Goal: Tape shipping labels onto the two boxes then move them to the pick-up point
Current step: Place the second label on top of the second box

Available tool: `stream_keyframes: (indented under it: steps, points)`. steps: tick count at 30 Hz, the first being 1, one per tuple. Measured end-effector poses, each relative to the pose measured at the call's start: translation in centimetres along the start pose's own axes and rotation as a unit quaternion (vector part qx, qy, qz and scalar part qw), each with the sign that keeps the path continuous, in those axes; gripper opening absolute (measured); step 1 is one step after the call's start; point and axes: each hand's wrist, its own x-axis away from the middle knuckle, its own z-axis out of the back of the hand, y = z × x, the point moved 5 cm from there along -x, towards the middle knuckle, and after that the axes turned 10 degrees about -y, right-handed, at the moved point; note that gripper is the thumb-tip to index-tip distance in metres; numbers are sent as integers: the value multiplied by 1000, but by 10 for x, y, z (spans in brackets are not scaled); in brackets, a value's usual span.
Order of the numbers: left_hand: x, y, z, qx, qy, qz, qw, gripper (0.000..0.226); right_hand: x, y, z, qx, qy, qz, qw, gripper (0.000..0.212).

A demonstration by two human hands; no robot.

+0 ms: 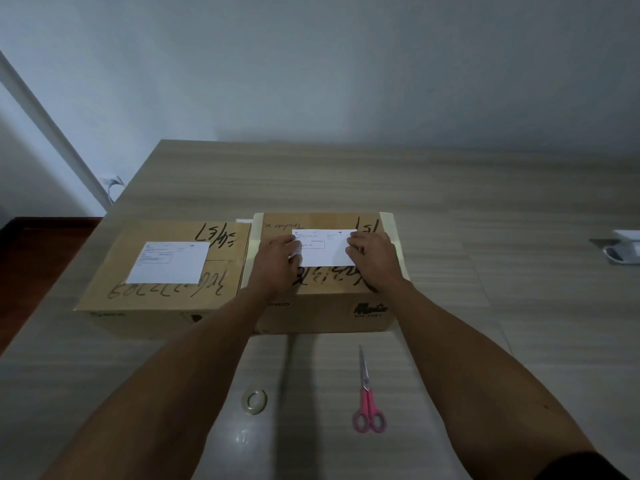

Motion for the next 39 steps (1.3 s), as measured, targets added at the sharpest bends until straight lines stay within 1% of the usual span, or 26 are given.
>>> stream_keyframes:
  steps: [6, 10, 13, 15, 18, 20, 22, 24, 30, 33, 35, 38, 39]
  points:
    - [-7, -12, -8, 7, -12, 0, 1000, 40, 1, 0, 1, 1, -2, -4, 1000, 29]
    - [-4, -12, -7, 38, -1, 4, 999, 45, 1, 1, 2, -44, 6, -13, 999, 33]
    - [4, -7, 4, 69, 18, -11, 997, 46, 4, -5, 7, -71, 21, -20, 997, 36]
    - [18, -1, 16, 91, 47, -17, 995, 40, 8, -15, 9, -79, 34, -19, 996, 33]
    - [40, -1, 32, 107, 100, 16, 989, 27, 18, -33, 8, -90, 63, -20, 994, 24]
    - [54, -8, 35, 112, 111, 34, 987, 19, 28, -45, 1, -102, 72, -16, 992, 16]
    - [67, -13, 38, 127, 114, 46, 984, 11, 36, -53, -8, -125, 65, -21, 990, 9]
    - [83, -19, 38, 142, 110, 50, 982, 8, 47, -61, -21, -141, 53, -24, 988, 7]
    - [138, -39, 22, 156, 70, 50, 984, 13, 88, -83, -63, -118, 49, -2, 992, 16]
    - [163, -53, 6, 150, 54, 65, 985, 18, 108, -84, -84, -121, 53, -16, 991, 18]
    - [176, -65, -8, 144, 35, 74, 986, 18, 119, -81, -99, -130, 33, -30, 990, 17]
    - [190, -80, -31, 139, -15, 77, 987, 13, 134, -73, -123, -126, -1, -51, 991, 14]
    - [194, -85, -40, 133, -32, 85, 987, 16, 138, -68, -133, -121, -15, -59, 991, 13]
